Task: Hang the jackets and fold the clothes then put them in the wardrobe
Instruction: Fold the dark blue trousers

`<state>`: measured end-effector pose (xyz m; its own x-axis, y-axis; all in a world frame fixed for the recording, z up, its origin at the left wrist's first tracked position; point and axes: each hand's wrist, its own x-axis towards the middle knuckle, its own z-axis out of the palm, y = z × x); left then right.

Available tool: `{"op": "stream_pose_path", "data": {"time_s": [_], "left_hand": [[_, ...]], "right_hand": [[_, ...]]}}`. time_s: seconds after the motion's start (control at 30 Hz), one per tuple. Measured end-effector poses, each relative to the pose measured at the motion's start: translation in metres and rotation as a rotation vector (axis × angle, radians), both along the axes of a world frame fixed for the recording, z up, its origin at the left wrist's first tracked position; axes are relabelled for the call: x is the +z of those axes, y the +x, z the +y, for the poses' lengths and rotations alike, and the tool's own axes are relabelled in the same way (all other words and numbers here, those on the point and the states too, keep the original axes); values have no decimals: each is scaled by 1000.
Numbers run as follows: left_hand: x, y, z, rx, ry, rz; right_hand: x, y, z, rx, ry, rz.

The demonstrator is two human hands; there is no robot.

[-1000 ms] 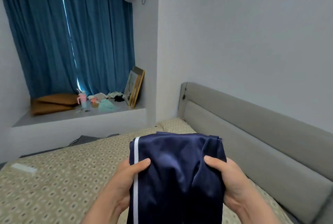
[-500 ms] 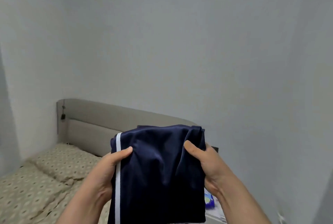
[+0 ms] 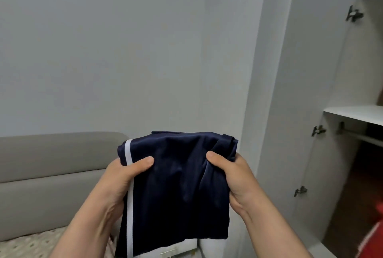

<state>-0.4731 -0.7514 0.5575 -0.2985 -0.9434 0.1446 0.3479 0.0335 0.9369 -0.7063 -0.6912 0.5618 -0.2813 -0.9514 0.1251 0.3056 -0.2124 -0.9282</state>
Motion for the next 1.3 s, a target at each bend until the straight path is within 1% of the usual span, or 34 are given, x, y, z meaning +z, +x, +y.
{"op": "stream_pose_path", "data": {"time_s": [0.17, 0.43, 0.6, 0.7, 0.8, 0.97, 1.03, 1.13, 1.3], "left_hand": [[-3, -90, 4, -190, -16, 37], [4, -254, 50, -547, -45, 46], [12, -330, 81, -783, -88, -20], [13, -367, 94, -912, -68, -29], [13, -404, 100, -911, -17, 26], [17, -470, 103, -889, 23, 51], [19, -497, 98, -889, 1, 68], [19, -538, 84, -894, -68, 104], [11, -612, 32, -927, -182, 162]], "right_hand": [[-5, -68, 62, -199, 17, -21], [-2, -184, 168, -564, -85, -29], [2, -245, 215, -700, -126, -31], [6, -275, 236, -711, -105, -26], [11, -300, 249, -741, -91, 10], [22, -345, 255, -812, -77, 72], [26, -363, 250, -811, -78, 103], [26, -396, 238, -866, -52, 172], [24, -461, 193, -965, -24, 235]]}}
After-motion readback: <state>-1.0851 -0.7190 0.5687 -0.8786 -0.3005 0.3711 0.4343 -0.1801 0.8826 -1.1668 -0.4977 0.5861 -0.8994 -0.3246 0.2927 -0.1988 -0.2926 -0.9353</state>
